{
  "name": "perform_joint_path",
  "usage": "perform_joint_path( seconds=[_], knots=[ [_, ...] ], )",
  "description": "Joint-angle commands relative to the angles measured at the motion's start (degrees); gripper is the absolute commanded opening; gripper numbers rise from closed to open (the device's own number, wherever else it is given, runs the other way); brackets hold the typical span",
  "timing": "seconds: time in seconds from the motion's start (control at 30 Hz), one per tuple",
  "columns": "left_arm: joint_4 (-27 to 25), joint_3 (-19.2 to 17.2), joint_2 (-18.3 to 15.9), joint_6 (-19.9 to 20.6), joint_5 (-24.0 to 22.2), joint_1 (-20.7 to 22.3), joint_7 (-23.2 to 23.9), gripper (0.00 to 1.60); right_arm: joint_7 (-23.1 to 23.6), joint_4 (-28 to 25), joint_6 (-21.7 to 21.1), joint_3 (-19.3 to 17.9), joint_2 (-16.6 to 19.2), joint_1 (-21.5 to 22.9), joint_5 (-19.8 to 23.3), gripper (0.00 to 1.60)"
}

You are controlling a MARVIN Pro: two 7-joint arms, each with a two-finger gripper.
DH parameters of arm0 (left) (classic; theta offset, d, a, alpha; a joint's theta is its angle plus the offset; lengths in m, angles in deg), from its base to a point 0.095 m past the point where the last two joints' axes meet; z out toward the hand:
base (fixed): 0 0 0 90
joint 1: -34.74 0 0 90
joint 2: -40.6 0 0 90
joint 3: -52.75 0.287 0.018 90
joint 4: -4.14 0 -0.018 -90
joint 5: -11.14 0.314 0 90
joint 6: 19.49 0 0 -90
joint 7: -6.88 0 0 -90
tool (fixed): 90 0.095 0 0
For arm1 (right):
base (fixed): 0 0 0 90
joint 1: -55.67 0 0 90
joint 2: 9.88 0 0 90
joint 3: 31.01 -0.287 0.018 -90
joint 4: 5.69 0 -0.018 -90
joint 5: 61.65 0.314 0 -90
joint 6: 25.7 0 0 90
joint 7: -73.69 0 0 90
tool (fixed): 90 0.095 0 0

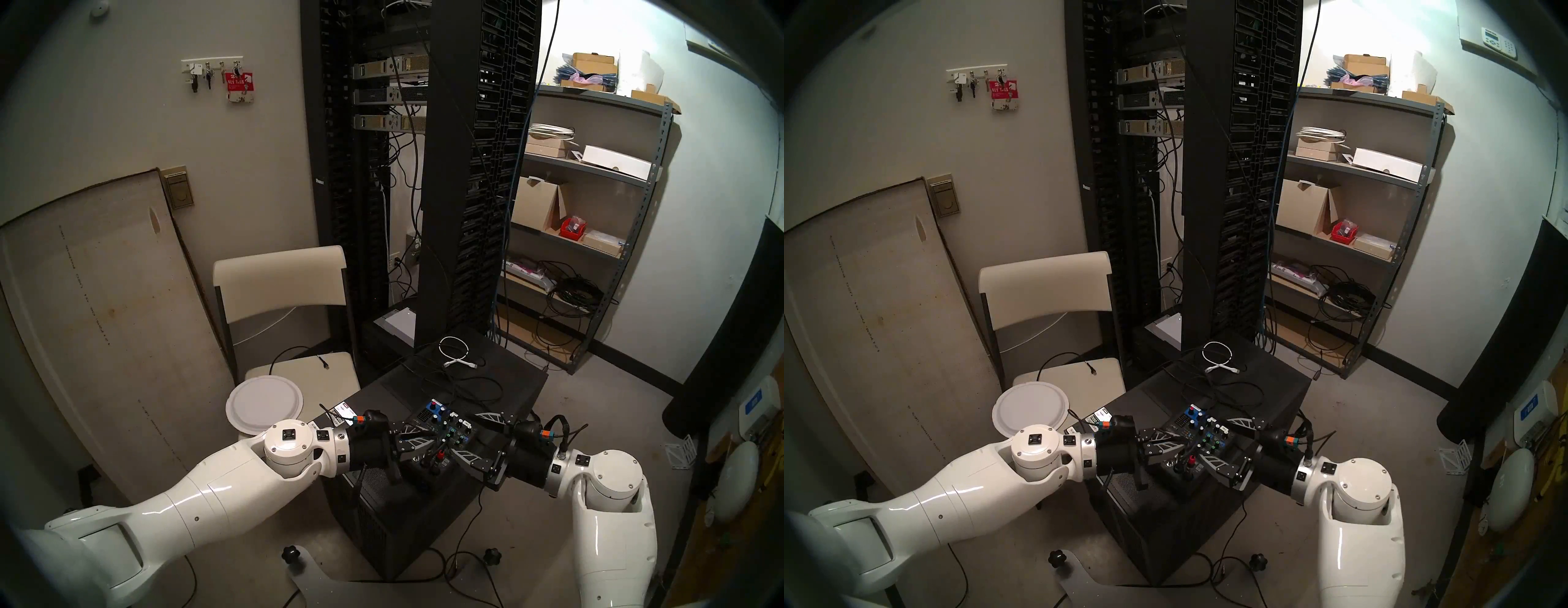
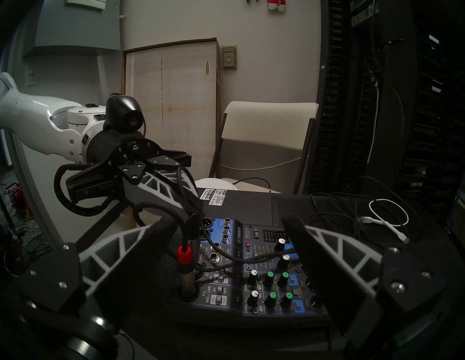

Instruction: Insert aux cable

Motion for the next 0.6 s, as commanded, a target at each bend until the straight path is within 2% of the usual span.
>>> perform_joint_path(
  seconds=[0.0, 0.57],
  knots=[
    [0.4, 0.2, 0.7, -0.2, 0.0, 0.3, 0.5, 0.00, -0.1, -0.8, 0.1, 0.0, -0.2, 0.5, 0.3, 1.60],
    [1.9, 1.5, 0.6, 0.1, 0.9, 0.3, 0.7, 0.00, 0.3, -1.1, 0.1, -0.3, -0.4, 0.5, 0.2, 1.60]
  ],
)
